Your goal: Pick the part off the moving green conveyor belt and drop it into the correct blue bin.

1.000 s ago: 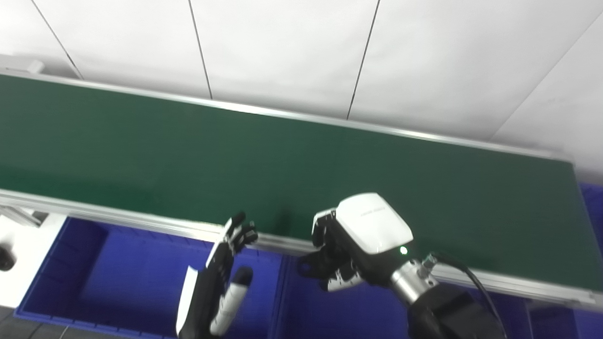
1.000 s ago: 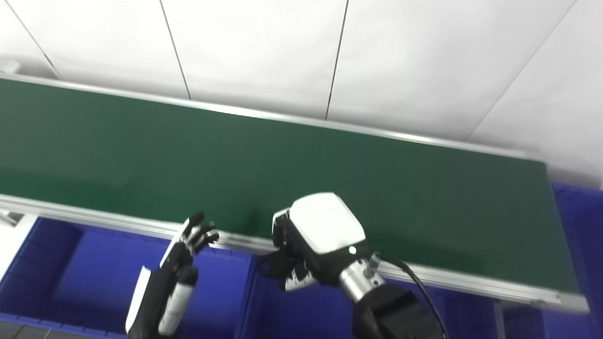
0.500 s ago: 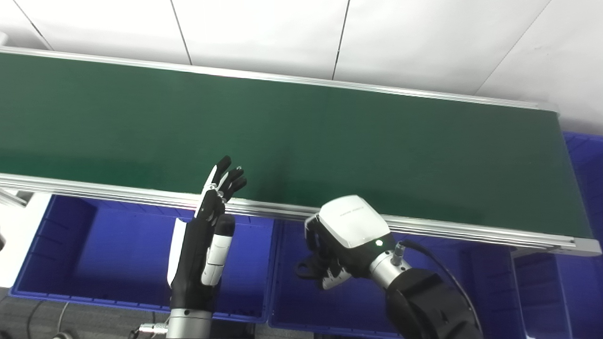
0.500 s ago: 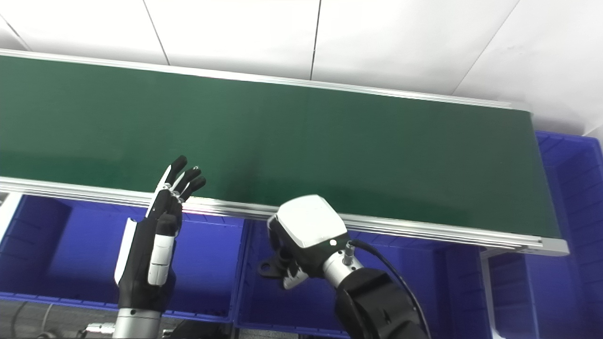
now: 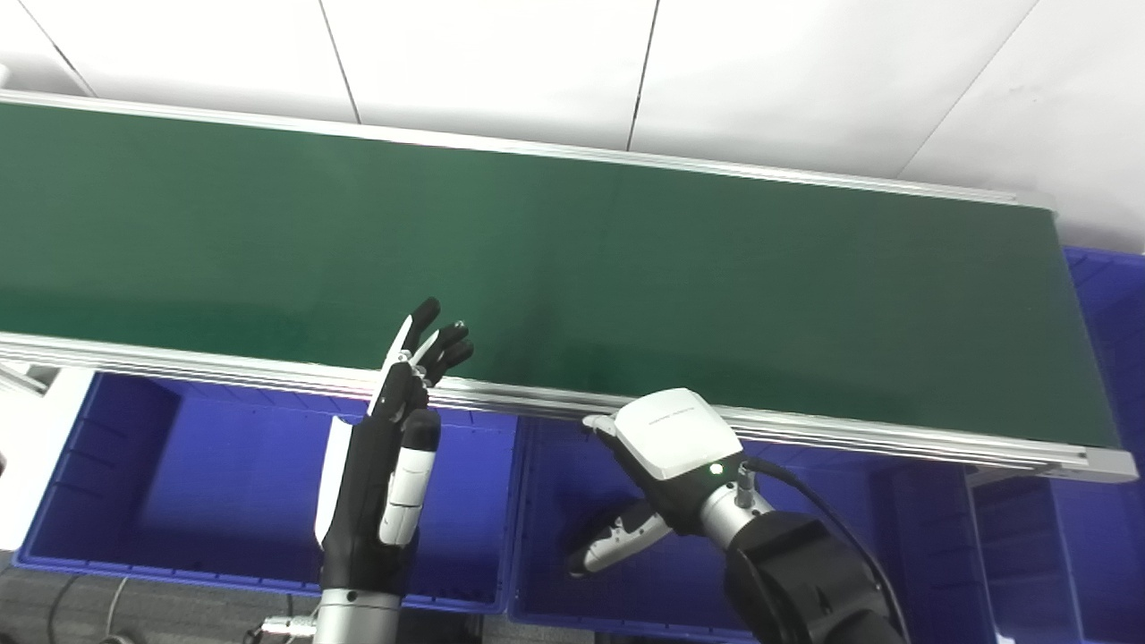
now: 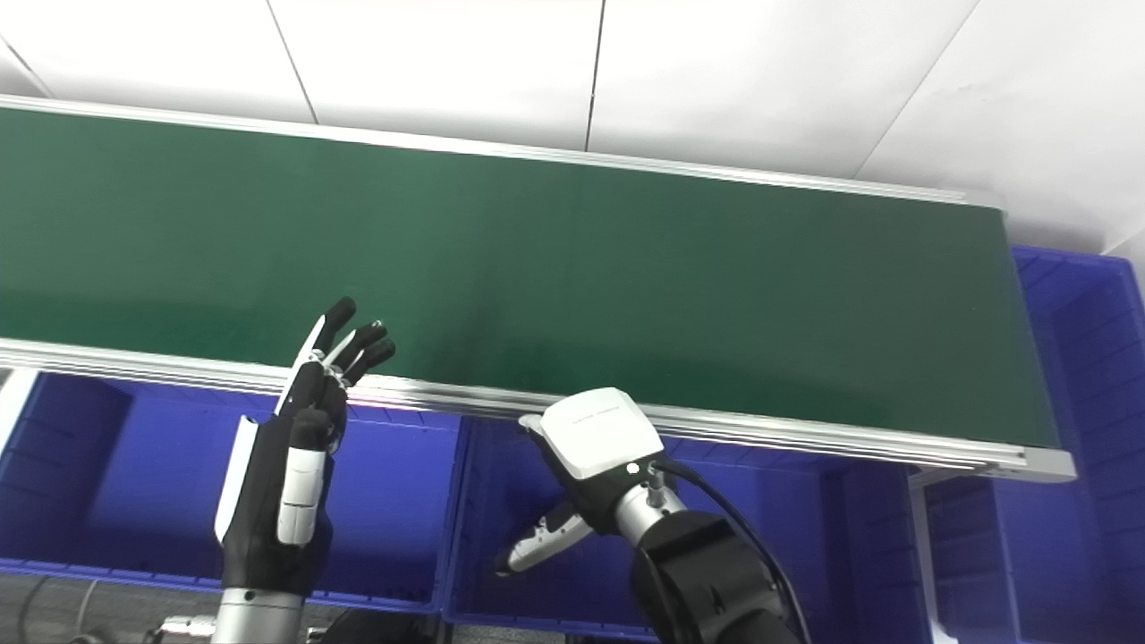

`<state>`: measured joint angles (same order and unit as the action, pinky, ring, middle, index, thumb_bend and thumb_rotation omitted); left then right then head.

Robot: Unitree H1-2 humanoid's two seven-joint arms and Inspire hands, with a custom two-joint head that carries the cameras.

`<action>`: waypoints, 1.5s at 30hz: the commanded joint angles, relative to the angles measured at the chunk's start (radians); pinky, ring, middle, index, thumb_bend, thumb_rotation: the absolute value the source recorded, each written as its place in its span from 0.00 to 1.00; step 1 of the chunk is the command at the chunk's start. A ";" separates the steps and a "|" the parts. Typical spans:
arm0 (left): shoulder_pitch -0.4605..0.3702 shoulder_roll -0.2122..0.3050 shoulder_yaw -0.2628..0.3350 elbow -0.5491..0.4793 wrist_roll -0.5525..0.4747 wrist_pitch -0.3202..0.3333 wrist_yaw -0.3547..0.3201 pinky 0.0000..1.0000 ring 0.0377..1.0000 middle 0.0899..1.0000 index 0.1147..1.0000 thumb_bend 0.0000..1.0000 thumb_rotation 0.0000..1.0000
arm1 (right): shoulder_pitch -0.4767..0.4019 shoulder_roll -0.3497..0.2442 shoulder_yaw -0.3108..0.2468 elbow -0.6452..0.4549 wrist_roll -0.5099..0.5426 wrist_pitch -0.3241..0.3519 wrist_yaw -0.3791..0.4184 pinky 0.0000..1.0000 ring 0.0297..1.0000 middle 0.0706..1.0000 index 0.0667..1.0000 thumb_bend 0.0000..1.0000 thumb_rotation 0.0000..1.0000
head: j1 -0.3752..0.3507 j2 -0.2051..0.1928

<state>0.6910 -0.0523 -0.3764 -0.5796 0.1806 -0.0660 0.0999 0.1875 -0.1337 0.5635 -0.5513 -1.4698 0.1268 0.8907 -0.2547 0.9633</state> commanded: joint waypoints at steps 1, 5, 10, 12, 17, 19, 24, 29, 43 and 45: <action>0.009 0.000 -0.003 -0.023 -0.010 -0.036 -0.014 1.00 0.87 0.89 0.94 0.65 0.98 | 0.006 0.035 -0.016 -0.081 0.038 -0.014 0.028 0.51 0.74 0.84 0.88 1.00 0.82 | 0.003 -0.005; 0.011 0.000 0.000 -0.017 -0.013 -0.038 -0.014 1.00 0.87 0.89 0.93 0.66 0.98 | 0.072 0.105 -0.058 -0.204 0.122 0.031 0.088 0.47 0.70 0.82 0.86 1.00 0.95 | -0.001 -0.012; 0.003 0.015 0.021 0.009 -0.031 -0.068 -0.018 1.00 0.87 0.89 0.94 0.66 0.98 | 0.236 0.255 -0.104 -0.358 0.303 0.126 0.070 0.45 0.62 0.75 0.81 1.00 1.00 | -0.017 -0.034; 0.002 0.020 0.031 0.010 -0.042 -0.065 -0.022 1.00 0.88 0.89 0.94 0.68 0.96 | 0.360 0.319 -0.112 -0.391 0.457 0.151 -0.034 0.51 0.65 0.75 0.81 0.93 1.00 | -0.027 -0.041; -0.016 0.048 0.057 0.013 -0.057 -0.058 -0.035 1.00 0.92 0.91 0.95 0.65 0.97 | 0.675 0.417 -0.053 -0.254 0.826 -0.008 -0.506 0.64 0.73 0.79 0.80 0.84 1.00 | -0.073 -0.065; -0.023 0.055 0.067 0.020 -0.059 -0.058 -0.036 1.00 0.92 0.92 0.96 0.63 0.98 | 0.686 0.411 -0.043 -0.159 0.873 -0.094 -0.636 0.74 0.80 0.84 0.85 0.79 1.00 | -0.082 -0.069; -0.034 0.083 0.107 0.038 -0.075 -0.053 -0.050 1.00 0.92 0.94 0.96 0.64 1.00 | 0.595 0.408 -0.084 0.067 0.909 -0.258 -0.891 0.85 0.89 0.91 0.91 0.77 1.00 | -0.201 -0.113; -0.052 0.115 0.141 0.095 -0.135 -0.084 -0.074 1.00 0.96 0.97 0.99 0.69 1.00 | 0.516 0.431 -0.102 0.263 0.881 -0.388 -1.138 0.91 0.93 0.97 0.97 0.73 1.00 | -0.248 -0.156; -0.060 0.115 0.171 0.189 -0.169 -0.167 -0.097 1.00 0.98 0.99 1.00 0.67 1.00 | 0.455 0.382 -0.037 0.400 0.810 -0.403 -1.388 1.00 1.00 1.00 1.00 0.72 1.00 | -0.252 -0.249; -0.064 0.117 0.174 0.199 -0.166 -0.171 -0.100 1.00 0.98 0.99 1.00 0.67 1.00 | 0.445 0.381 -0.039 0.416 0.814 -0.411 -1.400 0.99 0.99 1.00 1.00 0.74 1.00 | -0.255 -0.259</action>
<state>0.6331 0.0628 -0.2030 -0.3618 0.0244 -0.1609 0.0193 0.6426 0.0674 0.3402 -0.2409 -0.5640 -0.2059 -0.4567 -0.5108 0.7042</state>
